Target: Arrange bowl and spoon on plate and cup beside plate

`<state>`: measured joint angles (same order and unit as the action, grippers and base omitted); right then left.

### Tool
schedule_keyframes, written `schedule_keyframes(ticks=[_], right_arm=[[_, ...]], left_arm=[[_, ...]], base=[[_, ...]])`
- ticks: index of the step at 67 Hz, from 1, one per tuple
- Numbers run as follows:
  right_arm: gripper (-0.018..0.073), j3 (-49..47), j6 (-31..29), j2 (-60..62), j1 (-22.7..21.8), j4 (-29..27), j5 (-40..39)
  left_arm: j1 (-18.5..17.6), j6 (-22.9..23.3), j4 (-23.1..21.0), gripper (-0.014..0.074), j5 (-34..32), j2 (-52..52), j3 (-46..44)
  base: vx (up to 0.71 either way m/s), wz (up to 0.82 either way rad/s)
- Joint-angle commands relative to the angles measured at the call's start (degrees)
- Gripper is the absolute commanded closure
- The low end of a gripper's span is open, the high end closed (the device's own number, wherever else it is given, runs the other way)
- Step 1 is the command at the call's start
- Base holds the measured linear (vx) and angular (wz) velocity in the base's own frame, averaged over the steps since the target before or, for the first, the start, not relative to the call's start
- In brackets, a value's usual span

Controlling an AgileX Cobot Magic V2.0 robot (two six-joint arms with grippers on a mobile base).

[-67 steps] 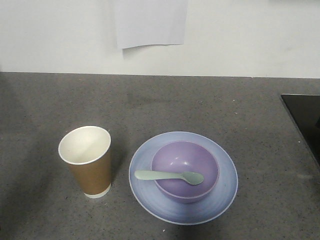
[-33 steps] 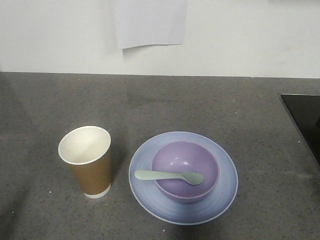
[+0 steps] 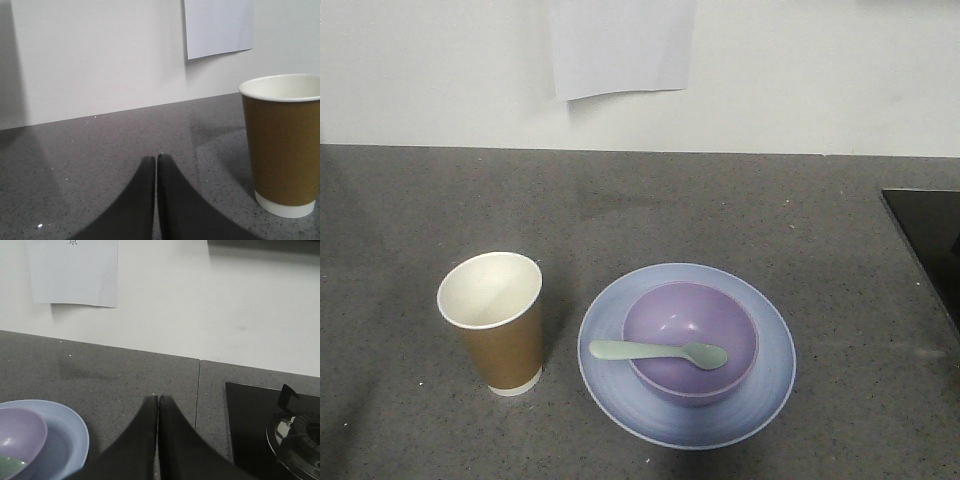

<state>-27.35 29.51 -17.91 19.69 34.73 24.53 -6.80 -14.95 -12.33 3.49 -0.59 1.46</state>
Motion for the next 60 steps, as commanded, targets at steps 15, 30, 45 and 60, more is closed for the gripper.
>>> schedule_keyframes(ticks=[15, 30, 45, 60], right_arm=[[0.0566, -1.43, -0.09, -1.00, -0.15, 1.52, -3.68], [0.0566, -1.43, -0.09, -1.00, -0.15, 1.52, -3.68], [0.0566, -1.43, -0.09, -1.00, -0.15, 1.52, -3.68], [0.0566, -1.43, -0.09, -1.00, -0.15, 1.52, -3.68]], left_arm=[[0.20, 14.36, 11.36, 0.0604, -3.49, -0.92, -0.38], [0.15, 24.35, 19.62, 0.0604, -3.49, -0.92, -0.38], [0.15, 24.29, 19.62, 0.0604, -3.49, -0.86, -0.43], [0.15, 24.24, 19.62, 0.0604, -3.49, -0.86, -0.43]], base=[[0.00, 0.00], [0.00, 0.00], [0.00, 0.00], [0.00, 0.00]])
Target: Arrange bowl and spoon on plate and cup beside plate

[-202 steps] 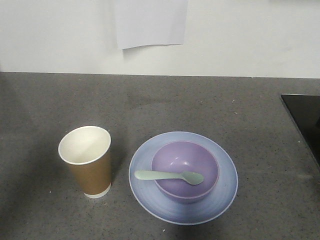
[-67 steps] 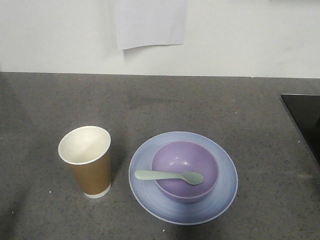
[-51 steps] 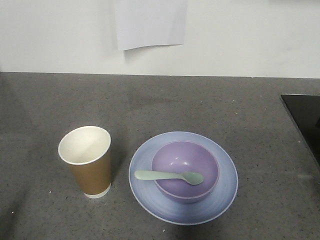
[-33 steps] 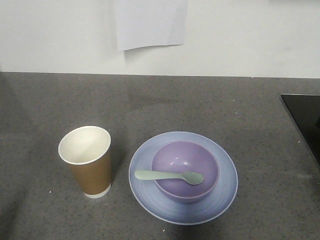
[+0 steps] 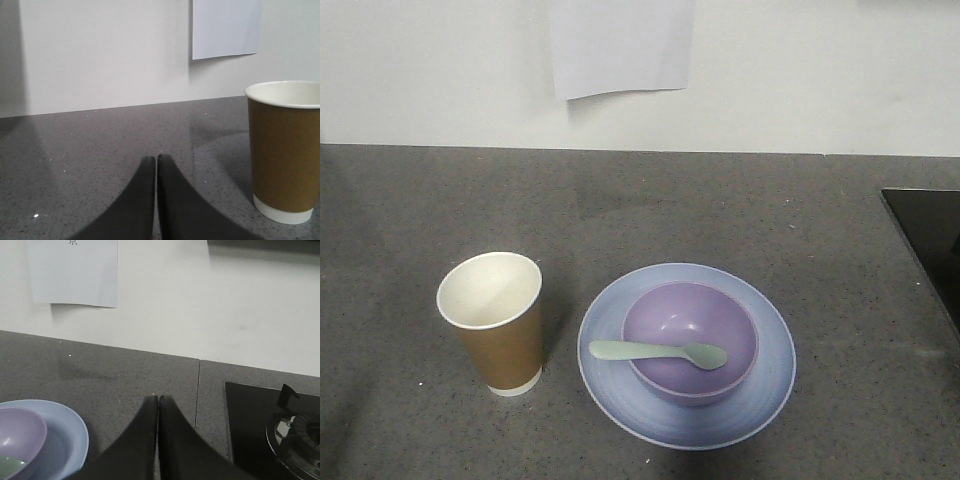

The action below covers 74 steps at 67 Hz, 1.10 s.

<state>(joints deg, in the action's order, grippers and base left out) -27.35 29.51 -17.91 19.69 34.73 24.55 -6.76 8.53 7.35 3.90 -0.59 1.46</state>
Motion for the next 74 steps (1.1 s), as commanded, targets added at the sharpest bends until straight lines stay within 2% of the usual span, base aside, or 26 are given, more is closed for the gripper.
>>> schedule_keyframes(ticks=[1, 45, 50, 59, 64, 74], right_arm=[[0.0566, -1.43, -0.09, -1.00, -0.15, 1.52, -3.70], [0.0566, -1.43, -0.09, -1.00, -0.09, 1.17, -3.08], [0.0566, -1.43, -0.09, -1.00, -0.09, -2.37, -3.08], [0.0566, -1.43, -0.48, -1.00, -0.15, -14.93, -2.99], [0.0566, -0.98, -3.83, -1.00, -0.15, -15.03, -3.23], [0.0566, 6.57, -7.90, 2.14, -0.15, -15.16, -11.07]], left_arm=[[0.10, 0.76, -0.05, 0.0604, -3.90, -0.86, -0.43], [0.10, 0.76, -0.05, 0.0604, -3.90, -0.86, -0.43], [0.10, 0.76, -0.05, 0.0604, -3.90, -0.86, -0.43], [0.10, 0.76, -0.05, 0.0604, -3.90, -0.86, -0.43], [0.10, 0.76, -0.05, 0.0604, -3.90, -0.86, -0.43], [0.10, 0.76, -0.05, 0.0604, -3.90, -0.86, -0.43]], base=[[0.00, 0.00], [0.00, 0.00], [0.00, 0.00], [0.00, 0.00], [0.00, 0.00], [0.00, 0.00]])
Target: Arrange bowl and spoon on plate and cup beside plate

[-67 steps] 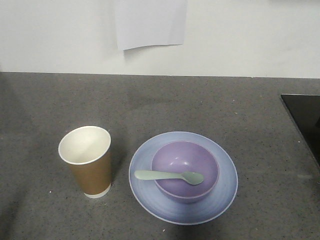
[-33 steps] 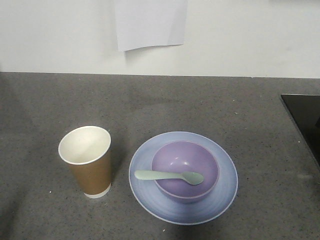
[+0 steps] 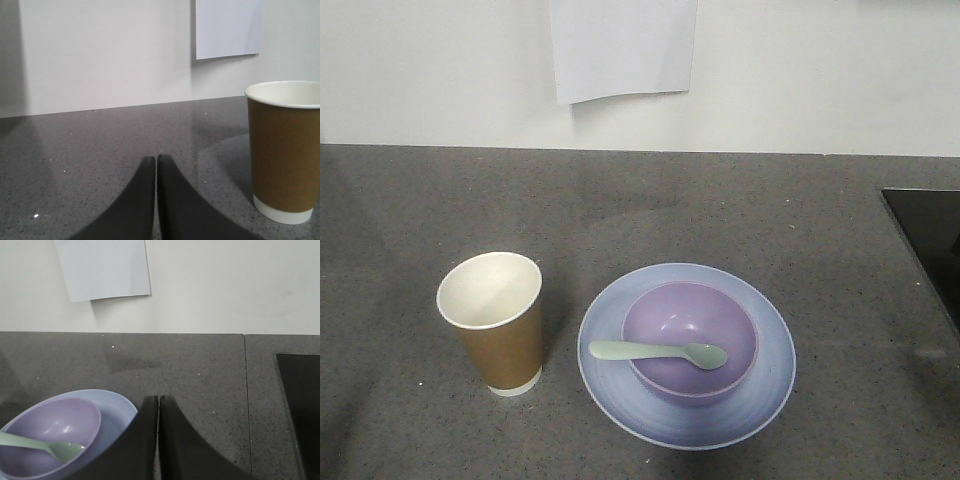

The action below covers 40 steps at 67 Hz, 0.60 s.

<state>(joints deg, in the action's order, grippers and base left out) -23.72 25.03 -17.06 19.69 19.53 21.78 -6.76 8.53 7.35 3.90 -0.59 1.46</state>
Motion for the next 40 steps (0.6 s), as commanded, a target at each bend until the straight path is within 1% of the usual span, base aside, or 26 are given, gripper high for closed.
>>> schedule_keyframes(ticks=[1, 8, 14, 19, 30, 40], right_arm=[[0.0566, 3.40, -3.98, 1.55, -0.15, 0.02, -9.19], [0.0566, 10.25, -9.29, 5.92, -0.15, -2.60, -14.03], [0.0566, 15.35, -14.91, 9.39, -0.45, -6.89, -17.20], [0.0566, 18.36, -17.97, 11.72, -2.06, -10.55, -19.05], [0.0566, 21.21, -21.20, 14.92, -8.76, -16.24, -19.55], [0.0566, 22.98, -21.15, 17.61, -12.30, -16.37, -21.36]], left_arm=[[0.10, 0.76, -0.05, 0.0604, -3.90, -0.86, -0.43], [0.10, 0.76, -0.05, 0.0604, -3.90, -0.86, -0.43], [0.10, 0.76, -0.05, 0.0604, -3.90, -0.86, -0.43], [0.10, 0.76, -0.05, 0.0604, -3.90, -0.86, -0.43], [0.10, 0.76, -0.05, 0.0604, -3.90, -0.86, -0.43], [0.10, 0.71, -0.05, 0.0604, -3.90, -0.86, -0.43]], base=[[0.00, 0.00], [0.00, 0.00], [0.00, 0.00], [0.00, 0.00], [0.00, 0.00], [0.00, 0.00]])
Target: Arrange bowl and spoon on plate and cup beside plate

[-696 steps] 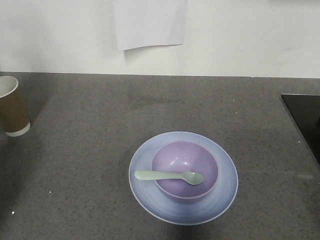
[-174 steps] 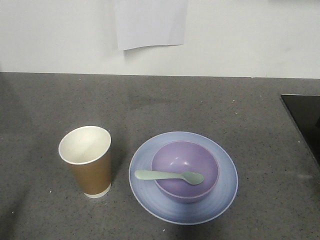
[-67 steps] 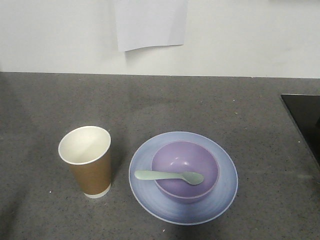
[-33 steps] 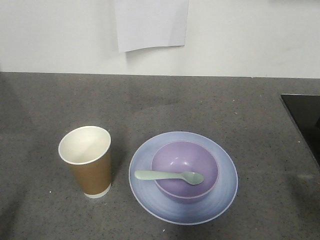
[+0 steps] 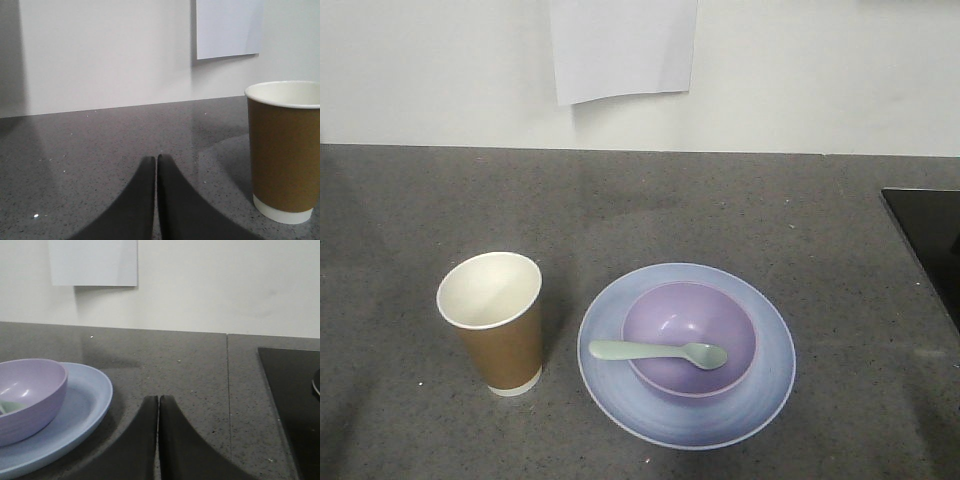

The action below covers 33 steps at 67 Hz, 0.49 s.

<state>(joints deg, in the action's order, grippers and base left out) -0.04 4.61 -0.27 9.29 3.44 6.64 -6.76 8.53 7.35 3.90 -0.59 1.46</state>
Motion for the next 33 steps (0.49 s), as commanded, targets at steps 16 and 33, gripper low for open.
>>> schedule_keyframes(ticks=[16, 33], right_arm=[[0.0565, 1.87, 0.06, 1.46, -4.75, -1.34, -9.56], [0.0564, 1.87, 0.06, 1.46, -8.06, -1.54, -9.69]], left_arm=[[0.10, 0.71, -0.05, 0.0604, -3.90, -0.86, -0.43], [0.10, 0.71, -0.05, 0.0604, -3.90, -0.86, -0.43]], base=[[0.00, 0.00], [0.00, 0.00]])
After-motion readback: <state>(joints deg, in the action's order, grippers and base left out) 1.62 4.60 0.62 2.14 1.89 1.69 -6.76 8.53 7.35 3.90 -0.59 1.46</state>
